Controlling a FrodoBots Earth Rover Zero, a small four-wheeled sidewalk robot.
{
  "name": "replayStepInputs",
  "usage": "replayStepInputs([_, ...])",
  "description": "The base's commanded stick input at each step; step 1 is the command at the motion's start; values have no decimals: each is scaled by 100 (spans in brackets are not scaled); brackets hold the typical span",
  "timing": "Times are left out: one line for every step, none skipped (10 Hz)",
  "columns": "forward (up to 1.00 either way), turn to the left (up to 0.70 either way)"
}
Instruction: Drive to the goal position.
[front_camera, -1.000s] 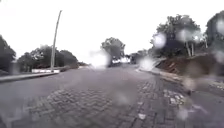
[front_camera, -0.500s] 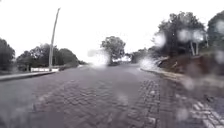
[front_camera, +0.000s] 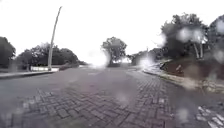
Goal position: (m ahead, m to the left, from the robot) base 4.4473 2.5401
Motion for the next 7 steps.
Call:
replayStepInputs([85,0])
replayStepInputs([85,0])
replayStepInputs([85,0])
replayStepInputs([85,0])
replayStepInputs([85,0])
replayStepInputs([85,0])
replayStepInputs([85,0])
